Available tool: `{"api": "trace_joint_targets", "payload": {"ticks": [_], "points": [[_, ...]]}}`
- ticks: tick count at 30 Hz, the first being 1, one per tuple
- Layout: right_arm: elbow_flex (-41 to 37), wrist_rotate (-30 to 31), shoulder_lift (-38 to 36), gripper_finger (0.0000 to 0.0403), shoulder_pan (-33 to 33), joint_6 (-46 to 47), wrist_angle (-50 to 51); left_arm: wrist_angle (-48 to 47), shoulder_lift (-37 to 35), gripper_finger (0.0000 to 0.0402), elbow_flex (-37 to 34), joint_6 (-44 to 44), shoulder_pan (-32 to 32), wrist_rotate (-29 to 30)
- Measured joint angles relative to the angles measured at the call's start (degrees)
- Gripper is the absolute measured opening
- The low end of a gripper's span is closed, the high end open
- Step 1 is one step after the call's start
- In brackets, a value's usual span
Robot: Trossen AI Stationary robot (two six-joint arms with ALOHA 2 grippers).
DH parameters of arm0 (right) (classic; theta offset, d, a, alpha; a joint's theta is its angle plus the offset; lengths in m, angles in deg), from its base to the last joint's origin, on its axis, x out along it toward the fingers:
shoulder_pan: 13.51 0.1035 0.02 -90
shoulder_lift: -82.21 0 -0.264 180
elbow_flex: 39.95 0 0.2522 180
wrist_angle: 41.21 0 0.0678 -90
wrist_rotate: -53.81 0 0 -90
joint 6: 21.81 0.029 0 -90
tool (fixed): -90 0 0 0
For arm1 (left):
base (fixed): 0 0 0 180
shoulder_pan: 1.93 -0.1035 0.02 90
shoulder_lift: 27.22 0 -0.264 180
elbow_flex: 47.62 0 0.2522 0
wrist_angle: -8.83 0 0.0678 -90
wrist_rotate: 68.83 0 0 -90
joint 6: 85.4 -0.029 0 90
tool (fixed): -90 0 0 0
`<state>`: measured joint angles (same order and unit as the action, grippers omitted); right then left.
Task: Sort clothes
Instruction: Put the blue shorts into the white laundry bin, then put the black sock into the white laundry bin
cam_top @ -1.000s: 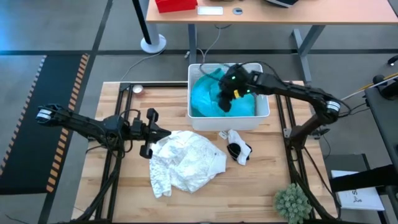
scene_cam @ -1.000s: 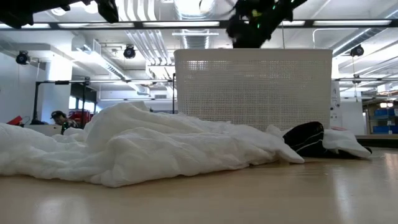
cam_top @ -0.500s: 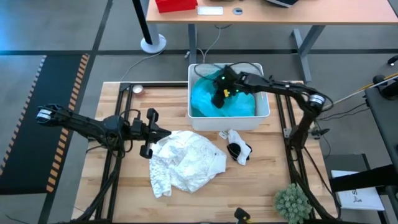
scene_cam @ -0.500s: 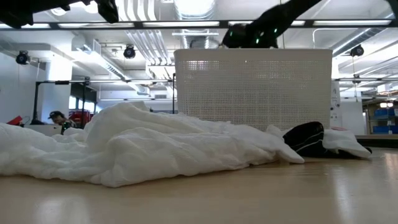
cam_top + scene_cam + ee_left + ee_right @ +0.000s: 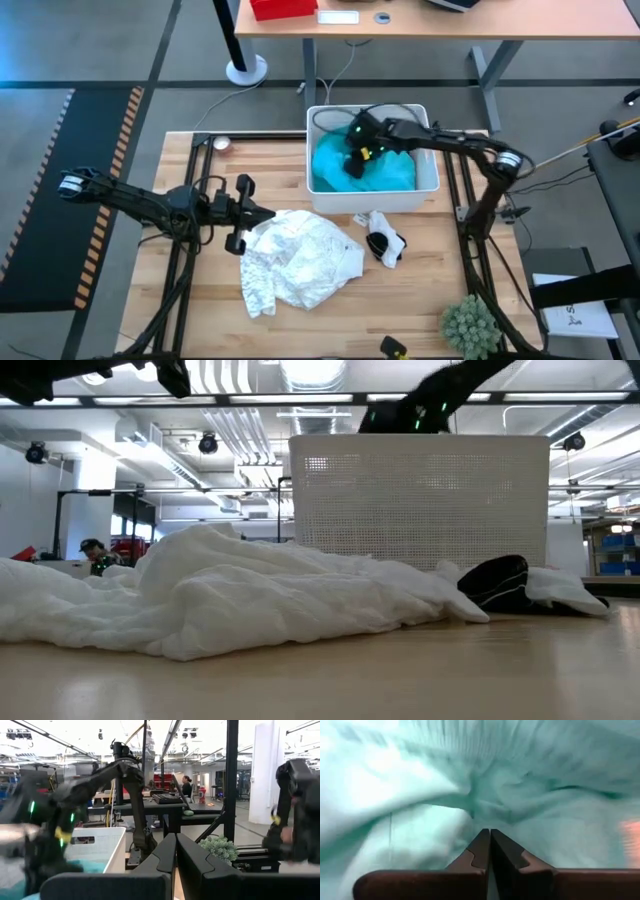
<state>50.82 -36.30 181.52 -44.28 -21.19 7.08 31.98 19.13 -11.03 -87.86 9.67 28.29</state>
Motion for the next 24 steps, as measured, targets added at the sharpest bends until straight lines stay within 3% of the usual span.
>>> {"api": "trace_joint_targets", "payload": {"ticks": [12, 16, 19, 24], "points": [[10.2, -0.2, -21.2, 0.0001, 0.8, -2.8, 10.9, 0.2, 0.0, 0.0000, 0.0, -0.2, 0.0, 0.0], [11.5, -5.4, -26.9, 0.0018, 2.6, -1.3, 15.5, 0.4, 0.0, 0.0000, 0.0, -0.2, 0.0, 0.0], [11.4, -8.8, -30.2, 0.0037, 6.0, 1.1, 20.0, 0.5, -0.1, 0.0000, 0.0, -0.4, 0.0, 0.0], [9.6, -6.6, -32.2, 0.0051, 17.2, 3.9, 26.5, 0.5, -0.3, 0.0000, 0.0, -0.9, 0.0, 0.0]]}}
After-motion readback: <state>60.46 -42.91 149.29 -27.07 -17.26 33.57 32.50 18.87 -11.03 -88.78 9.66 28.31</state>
